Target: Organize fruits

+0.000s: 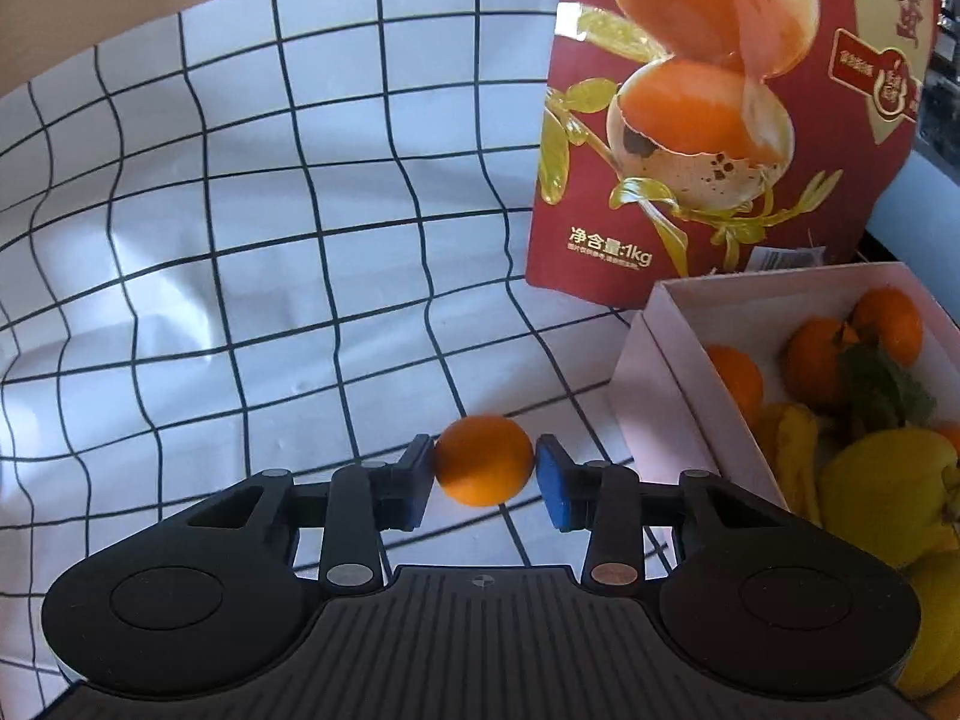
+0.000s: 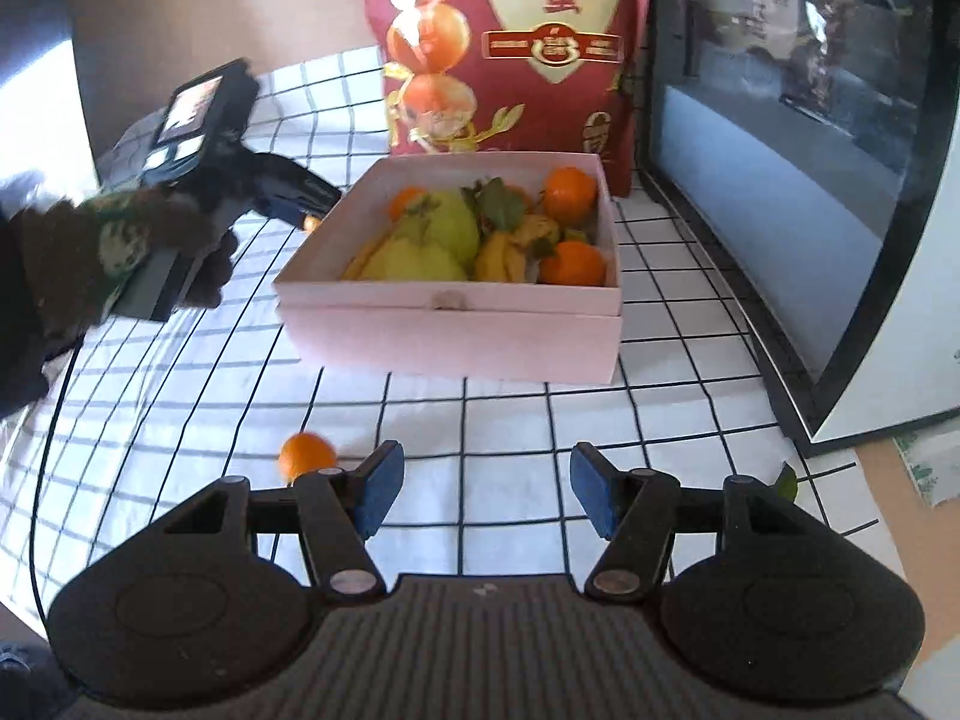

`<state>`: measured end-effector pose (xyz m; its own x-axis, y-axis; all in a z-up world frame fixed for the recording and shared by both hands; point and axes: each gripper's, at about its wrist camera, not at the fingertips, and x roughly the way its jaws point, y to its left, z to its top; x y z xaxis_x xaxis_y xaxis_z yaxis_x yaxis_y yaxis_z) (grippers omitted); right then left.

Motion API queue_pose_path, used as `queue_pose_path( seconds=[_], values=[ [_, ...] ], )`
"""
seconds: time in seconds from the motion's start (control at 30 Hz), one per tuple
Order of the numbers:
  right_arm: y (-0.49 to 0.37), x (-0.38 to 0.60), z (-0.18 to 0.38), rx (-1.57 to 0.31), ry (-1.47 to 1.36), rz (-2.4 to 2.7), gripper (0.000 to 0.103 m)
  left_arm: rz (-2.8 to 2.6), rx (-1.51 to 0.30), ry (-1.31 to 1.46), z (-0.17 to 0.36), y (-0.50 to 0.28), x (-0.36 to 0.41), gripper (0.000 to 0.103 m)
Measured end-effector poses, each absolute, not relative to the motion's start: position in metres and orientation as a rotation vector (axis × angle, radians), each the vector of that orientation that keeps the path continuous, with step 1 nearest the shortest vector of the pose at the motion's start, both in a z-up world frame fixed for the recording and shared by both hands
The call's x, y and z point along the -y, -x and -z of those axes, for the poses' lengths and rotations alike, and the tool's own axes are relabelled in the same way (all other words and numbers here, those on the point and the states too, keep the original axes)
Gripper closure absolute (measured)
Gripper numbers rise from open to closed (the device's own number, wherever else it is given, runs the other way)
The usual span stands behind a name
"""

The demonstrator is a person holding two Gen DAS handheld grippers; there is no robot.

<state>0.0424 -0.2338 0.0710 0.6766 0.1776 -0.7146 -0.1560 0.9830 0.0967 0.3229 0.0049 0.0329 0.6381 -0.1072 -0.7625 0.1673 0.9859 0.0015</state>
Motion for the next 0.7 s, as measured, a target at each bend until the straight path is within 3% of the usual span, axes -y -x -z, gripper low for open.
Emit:
queue_pose_path(
  seconds=[0.2,0.23,0.27,0.47,0.7],
  values=[
    [-0.036,0.215,-0.067,-0.789,0.045,-0.249,0.041,0.209,-0.862,0.028,-0.05,-0.276,-0.022,0.063],
    [-0.036,0.212,-0.066,-0.791,0.05,-0.267,0.041,0.216,-0.854,0.044,-0.055,-0.26,-0.025,0.067],
    [-0.035,0.209,-0.064,-0.79,0.056,-0.289,0.041,0.22,-0.843,0.06,-0.061,-0.244,-0.028,0.088],
    [-0.032,0.184,-0.047,-0.788,0.131,-0.391,0.041,0.255,-0.828,0.117,-0.075,-0.149,-0.037,0.087],
    [-0.041,0.16,-0.034,-0.779,0.174,-0.453,0.041,0.195,-0.838,0.199,-0.066,-0.102,-0.045,0.086]
  ],
)
